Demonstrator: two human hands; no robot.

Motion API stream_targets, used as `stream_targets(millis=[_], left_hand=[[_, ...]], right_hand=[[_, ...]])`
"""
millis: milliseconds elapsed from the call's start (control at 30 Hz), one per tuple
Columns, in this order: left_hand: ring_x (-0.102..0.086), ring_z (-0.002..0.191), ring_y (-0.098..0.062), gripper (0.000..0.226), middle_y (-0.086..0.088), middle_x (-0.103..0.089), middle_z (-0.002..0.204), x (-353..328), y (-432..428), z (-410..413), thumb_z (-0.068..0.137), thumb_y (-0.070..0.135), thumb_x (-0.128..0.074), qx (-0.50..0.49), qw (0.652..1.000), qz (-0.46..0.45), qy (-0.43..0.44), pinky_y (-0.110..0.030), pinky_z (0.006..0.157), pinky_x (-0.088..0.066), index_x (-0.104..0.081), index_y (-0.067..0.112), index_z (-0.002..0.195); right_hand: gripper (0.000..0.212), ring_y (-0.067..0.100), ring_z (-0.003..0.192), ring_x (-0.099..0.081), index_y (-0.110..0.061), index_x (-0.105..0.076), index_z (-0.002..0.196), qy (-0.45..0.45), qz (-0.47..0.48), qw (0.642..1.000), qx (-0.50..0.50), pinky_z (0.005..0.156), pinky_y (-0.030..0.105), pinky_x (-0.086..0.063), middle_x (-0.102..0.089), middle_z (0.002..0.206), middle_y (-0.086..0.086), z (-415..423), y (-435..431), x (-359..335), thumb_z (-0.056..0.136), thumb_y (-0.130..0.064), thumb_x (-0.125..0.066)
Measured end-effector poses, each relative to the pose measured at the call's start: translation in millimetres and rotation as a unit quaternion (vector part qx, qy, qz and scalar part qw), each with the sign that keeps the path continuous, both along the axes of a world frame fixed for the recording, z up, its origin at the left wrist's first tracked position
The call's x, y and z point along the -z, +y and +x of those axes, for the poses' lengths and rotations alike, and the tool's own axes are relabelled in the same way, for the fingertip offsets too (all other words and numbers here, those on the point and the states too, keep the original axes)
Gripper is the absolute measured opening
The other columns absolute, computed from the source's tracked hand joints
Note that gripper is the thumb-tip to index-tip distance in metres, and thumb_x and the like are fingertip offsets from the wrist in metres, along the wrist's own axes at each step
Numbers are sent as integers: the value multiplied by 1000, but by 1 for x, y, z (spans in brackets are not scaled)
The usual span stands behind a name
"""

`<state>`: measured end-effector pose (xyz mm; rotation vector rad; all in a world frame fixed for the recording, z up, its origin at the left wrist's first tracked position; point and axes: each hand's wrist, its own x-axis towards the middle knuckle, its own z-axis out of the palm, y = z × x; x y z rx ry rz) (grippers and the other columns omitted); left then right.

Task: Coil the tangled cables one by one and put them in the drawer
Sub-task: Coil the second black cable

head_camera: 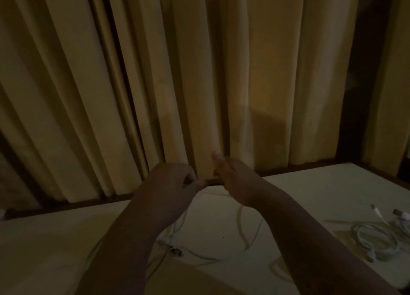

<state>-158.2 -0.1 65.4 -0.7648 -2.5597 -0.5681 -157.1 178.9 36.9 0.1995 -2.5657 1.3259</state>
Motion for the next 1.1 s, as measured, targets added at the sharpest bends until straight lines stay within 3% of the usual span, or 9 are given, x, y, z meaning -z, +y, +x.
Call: stream_targets(millis=[67,167,300,433,567,733,867,933,1100], left_hand=[[-54,56,-4,31,7,-57,60,-2,-8,-4,88,49,-66,5,1000,27,9,-25,53,-38,-63,28,66],[-53,58,-6,27,6,-57,63,-1,-13,-11,91,45,-66,15,998,38,40,-25,53,-37,-63,28,71],[-58,63,-7,27,8,-62,66,4,-15,-18,89,49,-65,39,986,160,-5,-20,56,-45,-66,29,71],[-72,82,-24,28,-2,-75,79,10,0,-13,90,44,-64,103,914,353,-174,-51,82,-60,-71,22,75],[-73,76,-27,30,-14,-74,81,9,13,-5,92,32,-63,128,835,465,-266,-37,66,-61,-69,3,86],[-73,87,-37,34,-23,-74,93,17,18,-11,96,30,-63,88,805,501,-305,-45,77,-61,-68,-4,97],[-73,78,-26,36,-20,-75,94,21,24,-9,99,25,-58,100,749,542,-368,-32,62,-59,-64,-8,111],[-73,79,-26,35,-20,-75,95,23,26,-9,101,24,-56,105,731,555,-383,-33,64,-59,-64,-8,114],[-70,87,-33,32,-23,-73,96,24,28,-14,102,25,-53,81,770,547,-318,-45,83,-59,-66,-4,107]], right_hand=[[79,13,58,-53,-19,-61,76,-54,-28,997,-49,62,33,-48,-57,64,-3,1,0,1,88,-83,-15],[81,7,49,-45,-13,-63,77,-92,-68,988,-108,53,24,-38,-52,56,-8,4,-4,-5,86,-81,-20],[59,12,49,-29,-12,-51,71,-164,-209,931,-251,47,25,-23,-37,58,-1,11,-2,-17,106,-54,-29],[27,12,49,-19,-16,-46,68,-204,-321,872,-308,45,24,-17,-29,57,-3,9,3,-23,92,-23,-36],[22,8,49,-26,-15,-48,77,-188,-377,825,-376,44,19,-27,-32,61,-5,11,11,-20,94,-24,-38],[27,12,59,-40,-8,-56,92,-154,-381,838,-360,55,23,-38,-37,71,1,5,17,-11,106,-22,-37],[30,13,60,-40,-6,-57,89,-134,-382,867,-291,56,24,-38,-42,69,0,0,21,-6,107,-20,-38],[31,13,59,-40,-5,-56,89,-121,-379,878,-264,56,24,-38,-43,69,1,-1,19,-6,108,-19,-36],[30,14,57,-41,-6,-53,87,-115,-381,886,-239,53,24,-40,-41,67,2,-1,10,-8,109,-19,-36]])
